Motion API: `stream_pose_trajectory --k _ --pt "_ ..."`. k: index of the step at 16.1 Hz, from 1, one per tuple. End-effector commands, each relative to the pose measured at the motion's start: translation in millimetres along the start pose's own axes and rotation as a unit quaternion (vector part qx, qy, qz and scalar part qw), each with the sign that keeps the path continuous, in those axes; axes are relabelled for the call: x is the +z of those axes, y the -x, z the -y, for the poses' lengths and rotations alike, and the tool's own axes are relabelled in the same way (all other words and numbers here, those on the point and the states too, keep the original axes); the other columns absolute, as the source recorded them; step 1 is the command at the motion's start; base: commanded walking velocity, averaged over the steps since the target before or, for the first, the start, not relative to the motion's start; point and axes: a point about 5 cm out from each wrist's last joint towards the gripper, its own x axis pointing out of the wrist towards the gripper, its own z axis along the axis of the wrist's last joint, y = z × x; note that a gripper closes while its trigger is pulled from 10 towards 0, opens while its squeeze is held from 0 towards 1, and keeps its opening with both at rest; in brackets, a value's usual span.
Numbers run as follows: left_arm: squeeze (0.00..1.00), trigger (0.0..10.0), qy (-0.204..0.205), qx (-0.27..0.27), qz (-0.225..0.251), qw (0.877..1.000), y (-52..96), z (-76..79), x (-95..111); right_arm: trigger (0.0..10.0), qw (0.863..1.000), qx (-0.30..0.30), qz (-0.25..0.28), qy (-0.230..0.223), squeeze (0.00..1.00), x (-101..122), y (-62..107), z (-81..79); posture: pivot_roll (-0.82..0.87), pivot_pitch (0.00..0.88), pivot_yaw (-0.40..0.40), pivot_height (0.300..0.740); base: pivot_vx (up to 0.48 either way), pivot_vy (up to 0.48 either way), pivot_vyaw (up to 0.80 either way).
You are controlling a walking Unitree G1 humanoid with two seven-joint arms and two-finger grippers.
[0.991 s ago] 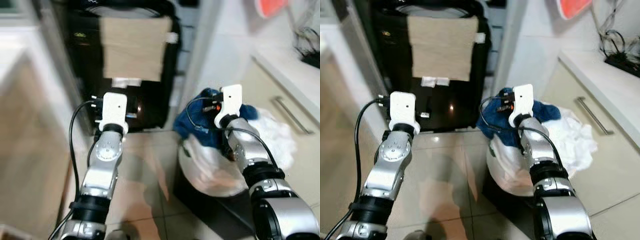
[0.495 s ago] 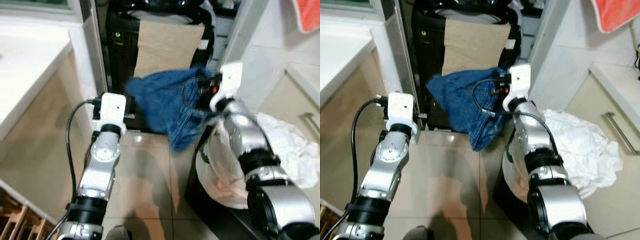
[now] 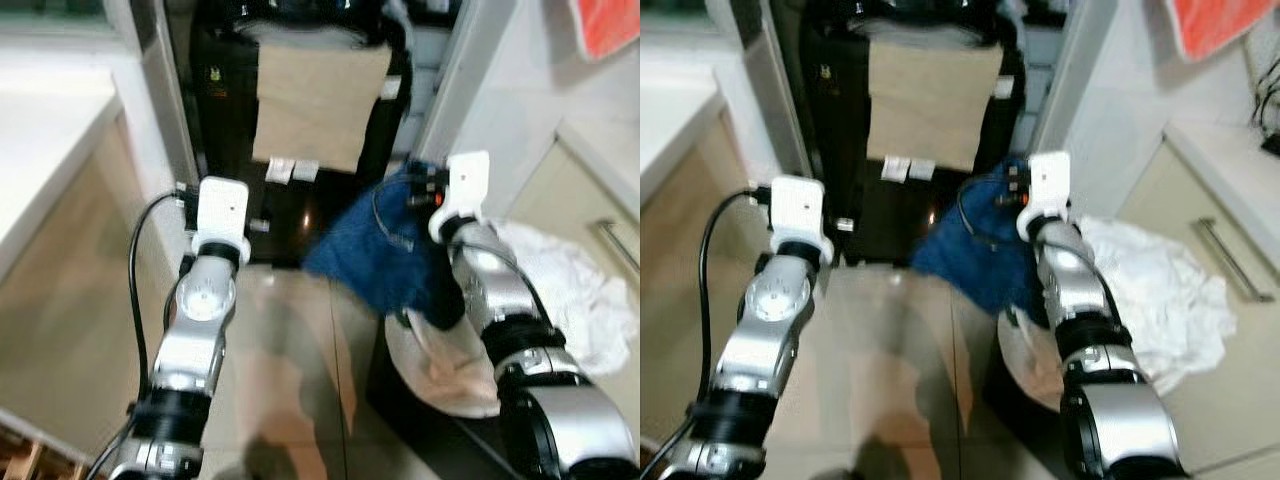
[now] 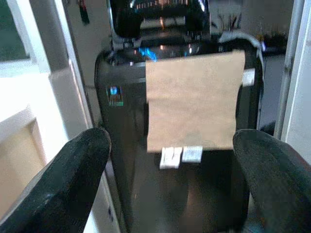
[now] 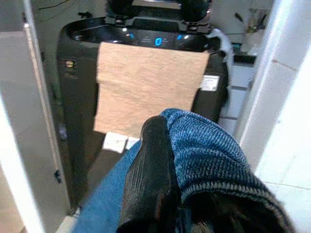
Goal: Clothes washing
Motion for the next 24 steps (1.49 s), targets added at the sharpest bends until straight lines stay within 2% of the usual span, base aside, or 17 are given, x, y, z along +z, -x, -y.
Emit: stream_pose_trajectory --k 1,5,14,17,18,19,21,22,23,24 --pt "0.00 10.0 0.004 0.006 0.014 1.000 -2.1 0.1 7 10.0 0.999 -0.006 0.046 0.014 0.00 19 -3.4 3.5 0.01 0.000 -0.066 0.740 0.446 0.000 0.00" --pt "0.00 10.0 -0.009 0.056 0.020 0.998 -2.2 -13.4 10 10.0 0.999 0.016 0.052 0.003 0.00 20 -4.0 -1.7 0.02 0.000 -0.067 0.740 0.446 0.000 0.00" --pt "0.00 10.0 -0.004 0.054 0.020 0.998 -2.2 -12.1 10 10.0 0.999 0.014 0.049 0.005 0.00 24 -9.3 -4.2 0.03 0.000 -0.081 0.740 0.442 0.000 0.00" --pt "0.00 10.0 -0.003 0.057 0.022 0.998 -1.7 -12.6 10 10.0 0.997 0.009 0.078 0.013 0.00 39 -13.8 -3.0 0.03 0.000 -0.081 0.740 0.442 0.000 0.00" --pt "0.00 10.0 -0.003 0.063 0.028 0.998 -1.3 -13.8 12 10.0 0.995 0.012 0.098 0.018 0.00 50 -16.8 -3.3 0.03 0.000 -0.081 0.740 0.442 0.000 0.00" --pt "0.00 10.0 -0.003 0.063 0.028 0.998 -1.3 -13.8 12 10.0 0.995 0.012 0.098 0.018 0.00 50 -16.8 -3.3 0.03 0.000 -0.081 0.740 0.442 0.000 0.00" --pt "0.00 10.0 -0.005 0.090 0.065 0.994 -2.7 -23.4 30 10.0 0.989 0.015 0.144 0.028 0.00 77 -23.3 -2.8 0.03 0.000 -0.081 0.740 0.441 0.000 0.00" --pt "0.00 10.0 -0.005 0.090 0.065 0.994 -2.7 -23.4 30 10.0 0.989 0.015 0.144 0.028 0.00 77 -23.3 -2.8 0.03 0.000 -0.081 0.740 0.439 0.000 0.00" --pt "0.00 10.0 -0.009 0.109 0.095 0.989 -4.0 -30.4 45 10.0 0.984 0.023 0.171 0.034 0.00 92 -25.3 -3.4 0.03 0.000 -0.084 0.740 0.442 0.000 0.00" --pt "0.00 10.0 -0.010 0.112 0.101 0.989 -4.2 -31.4 48 10.0 0.984 0.027 0.176 0.033 0.00 94 -25.4 -3.8 0.03 0.000 -0.084 0.740 0.442 0.000 0.00"
